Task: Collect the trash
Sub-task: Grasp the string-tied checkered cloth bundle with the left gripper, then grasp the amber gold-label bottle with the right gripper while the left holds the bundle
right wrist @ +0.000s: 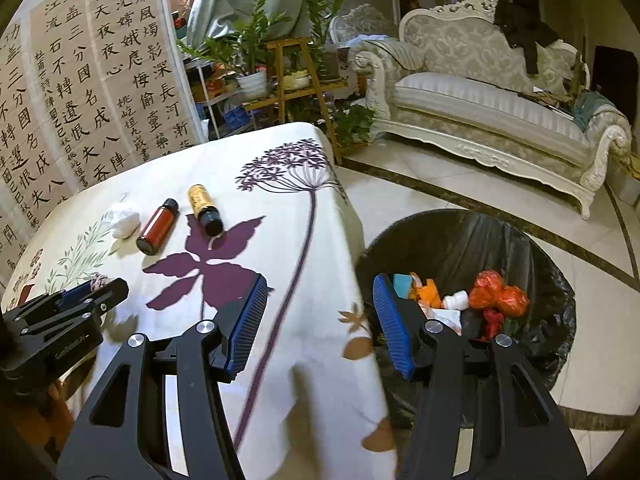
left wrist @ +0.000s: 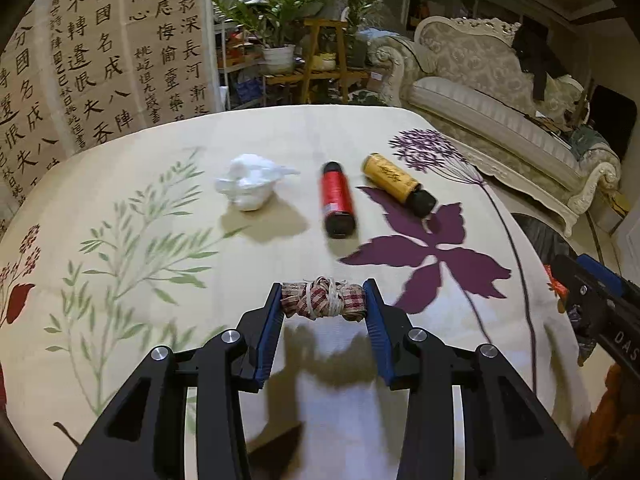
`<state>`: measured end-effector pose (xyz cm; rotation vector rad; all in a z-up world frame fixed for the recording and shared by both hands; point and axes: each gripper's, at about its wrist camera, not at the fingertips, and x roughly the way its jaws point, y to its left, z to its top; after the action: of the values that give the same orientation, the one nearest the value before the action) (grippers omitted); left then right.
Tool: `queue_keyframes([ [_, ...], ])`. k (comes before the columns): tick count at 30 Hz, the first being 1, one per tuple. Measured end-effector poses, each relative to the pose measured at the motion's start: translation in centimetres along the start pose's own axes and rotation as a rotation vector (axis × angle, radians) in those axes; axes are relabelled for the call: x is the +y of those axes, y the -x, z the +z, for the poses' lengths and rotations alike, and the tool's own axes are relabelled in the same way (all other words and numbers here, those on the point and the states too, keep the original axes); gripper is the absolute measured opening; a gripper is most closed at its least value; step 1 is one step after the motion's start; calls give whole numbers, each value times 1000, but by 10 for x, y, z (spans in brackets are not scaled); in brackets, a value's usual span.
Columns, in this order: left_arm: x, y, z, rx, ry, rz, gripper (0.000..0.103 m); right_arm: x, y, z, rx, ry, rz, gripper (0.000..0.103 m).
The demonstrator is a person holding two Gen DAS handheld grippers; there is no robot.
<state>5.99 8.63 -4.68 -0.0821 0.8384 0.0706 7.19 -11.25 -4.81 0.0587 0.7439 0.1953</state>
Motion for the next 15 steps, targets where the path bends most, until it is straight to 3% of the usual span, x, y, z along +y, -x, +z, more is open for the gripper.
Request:
queue_keyframes([
  [15, 72, 5, 12, -41, 81, 105, 40, 62, -47, 36, 30, 111, 73, 54],
])
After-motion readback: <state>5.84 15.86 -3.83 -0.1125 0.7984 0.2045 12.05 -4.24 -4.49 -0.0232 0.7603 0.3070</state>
